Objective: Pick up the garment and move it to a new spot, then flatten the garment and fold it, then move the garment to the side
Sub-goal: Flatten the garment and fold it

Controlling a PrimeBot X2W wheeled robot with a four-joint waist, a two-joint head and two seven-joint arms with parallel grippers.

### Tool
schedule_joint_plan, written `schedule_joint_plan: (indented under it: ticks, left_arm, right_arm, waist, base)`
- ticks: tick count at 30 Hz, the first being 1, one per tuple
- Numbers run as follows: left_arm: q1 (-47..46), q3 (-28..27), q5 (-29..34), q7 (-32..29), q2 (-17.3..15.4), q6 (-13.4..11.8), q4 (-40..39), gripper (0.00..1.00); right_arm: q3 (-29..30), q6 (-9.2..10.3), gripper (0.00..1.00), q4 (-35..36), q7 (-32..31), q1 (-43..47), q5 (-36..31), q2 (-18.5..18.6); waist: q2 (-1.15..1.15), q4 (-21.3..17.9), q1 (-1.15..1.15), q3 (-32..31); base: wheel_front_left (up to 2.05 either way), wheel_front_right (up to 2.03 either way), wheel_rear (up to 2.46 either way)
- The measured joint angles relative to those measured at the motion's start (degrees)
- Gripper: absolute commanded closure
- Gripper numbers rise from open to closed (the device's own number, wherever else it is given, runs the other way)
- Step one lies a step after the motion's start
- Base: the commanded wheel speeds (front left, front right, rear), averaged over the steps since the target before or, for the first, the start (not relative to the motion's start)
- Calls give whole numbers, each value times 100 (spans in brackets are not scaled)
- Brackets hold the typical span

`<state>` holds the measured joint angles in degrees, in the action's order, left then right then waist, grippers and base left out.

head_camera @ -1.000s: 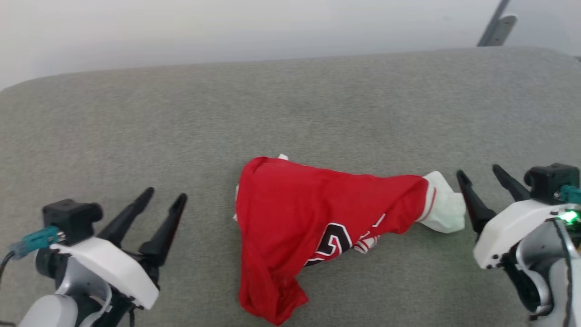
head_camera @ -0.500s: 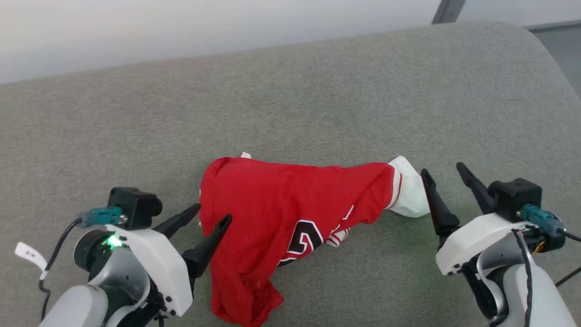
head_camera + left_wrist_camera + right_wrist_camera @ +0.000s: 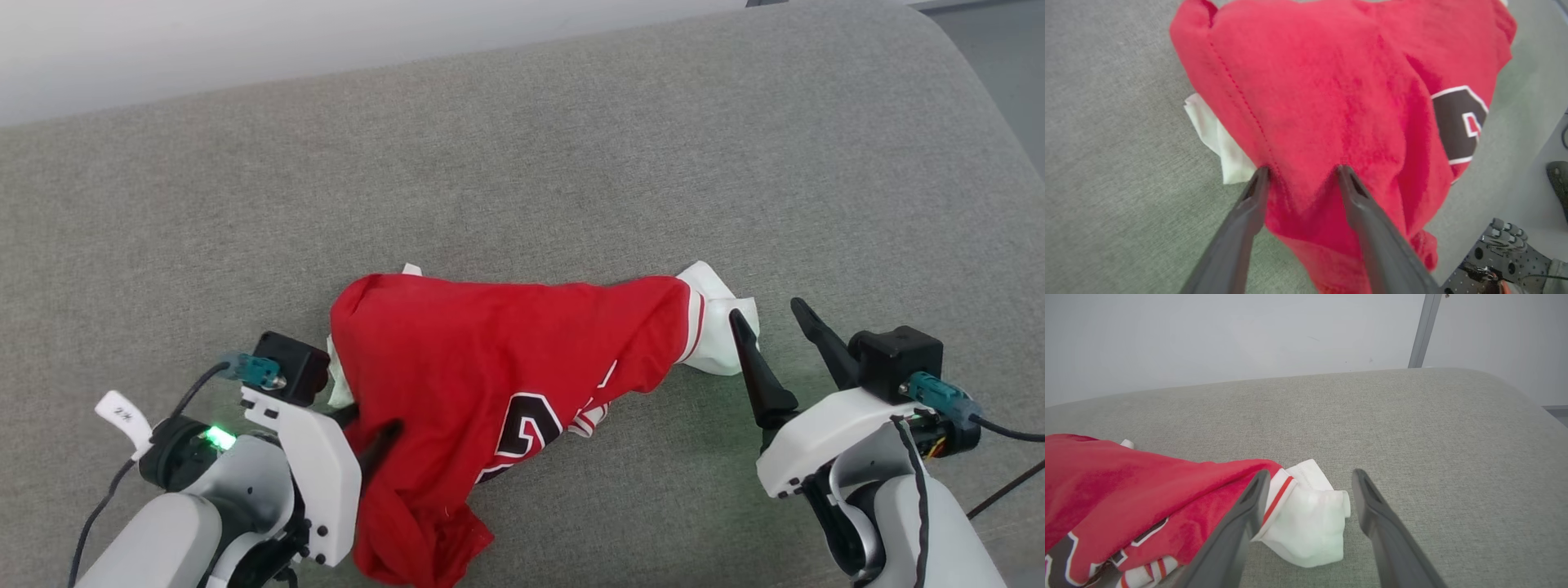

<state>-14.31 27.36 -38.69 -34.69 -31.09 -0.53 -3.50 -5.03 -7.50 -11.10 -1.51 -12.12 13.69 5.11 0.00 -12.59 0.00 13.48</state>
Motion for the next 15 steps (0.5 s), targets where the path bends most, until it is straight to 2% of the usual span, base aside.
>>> schedule_joint_plan:
  ticks: [1, 8, 15]
  left_arm:
    - [-20, 32, 16, -21, -7, 3, 36, 100]
    - [-206, 215, 134, -159, -73, 120, 171, 100]
    - [-599, 163, 151, -220, -176, 266, 77, 100]
  right_arm:
    - [-5, 0, 0, -16, 2, -5, 14, -5]
    - [-4, 0, 0, -67, 88, -31, 44, -48]
    - [33, 0, 0, -126, 163, -90, 53, -79]
  waist:
    - [0, 2, 0, 6]
    - [0, 33, 0, 63]
    - [0, 53, 0, 96]
  base:
    - [0, 0, 0]
    - [0, 0, 0]
    - [0, 0, 0]
